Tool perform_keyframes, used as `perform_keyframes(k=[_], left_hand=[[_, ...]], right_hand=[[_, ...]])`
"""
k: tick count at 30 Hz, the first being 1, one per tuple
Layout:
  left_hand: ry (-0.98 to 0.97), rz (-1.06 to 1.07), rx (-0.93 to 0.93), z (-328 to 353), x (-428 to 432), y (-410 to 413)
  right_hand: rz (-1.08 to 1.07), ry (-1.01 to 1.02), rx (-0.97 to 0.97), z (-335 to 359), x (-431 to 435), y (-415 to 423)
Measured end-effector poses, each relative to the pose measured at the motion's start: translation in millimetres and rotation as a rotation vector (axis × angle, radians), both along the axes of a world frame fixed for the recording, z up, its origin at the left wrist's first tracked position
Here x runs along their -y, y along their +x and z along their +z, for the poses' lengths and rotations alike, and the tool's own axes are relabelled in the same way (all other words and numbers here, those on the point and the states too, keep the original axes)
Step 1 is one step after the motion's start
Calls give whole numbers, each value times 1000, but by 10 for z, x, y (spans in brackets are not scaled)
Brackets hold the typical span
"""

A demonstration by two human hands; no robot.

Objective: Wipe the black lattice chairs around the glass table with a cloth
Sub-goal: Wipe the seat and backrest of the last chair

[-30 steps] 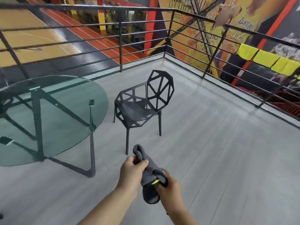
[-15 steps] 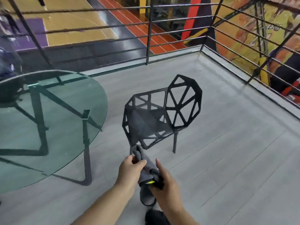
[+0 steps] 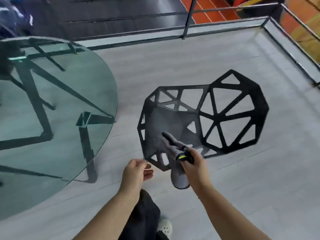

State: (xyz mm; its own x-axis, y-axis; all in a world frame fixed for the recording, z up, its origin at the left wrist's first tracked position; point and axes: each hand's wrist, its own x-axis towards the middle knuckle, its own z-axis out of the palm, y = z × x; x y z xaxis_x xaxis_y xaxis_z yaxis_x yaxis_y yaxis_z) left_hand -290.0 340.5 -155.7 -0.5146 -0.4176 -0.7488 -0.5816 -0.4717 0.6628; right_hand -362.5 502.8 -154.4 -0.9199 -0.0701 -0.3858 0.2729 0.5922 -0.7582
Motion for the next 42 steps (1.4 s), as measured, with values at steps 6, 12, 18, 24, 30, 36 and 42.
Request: perform_keyframes(k=[6, 12, 18, 24, 30, 36, 42], left_hand=[[-37, -21, 76, -714, 457, -659], [-209, -171, 122, -1379, 716, -1073], [-338, -223, 178, -2349, 785, -1228], [-656, -403, 135, -2980, 826, -1613], [-959, -828, 70, -3203, 771, -1925], [-1095, -996, -42, -3317, 440, -2001], [-1025, -980, -144, -3410, 139, -2158]], right_hand=[[166, 307, -194, -416, 442, -880], [656, 570, 15, -1647, 923, -923], [752, 719, 30, -2737, 1119, -621], [777, 668, -141, -3125, 1013, -540], [815, 732, -209, -3119, 554, -634], [902, 763, -192, -3076, -342, -916], [772, 733, -202, -3166, -334, -945]])
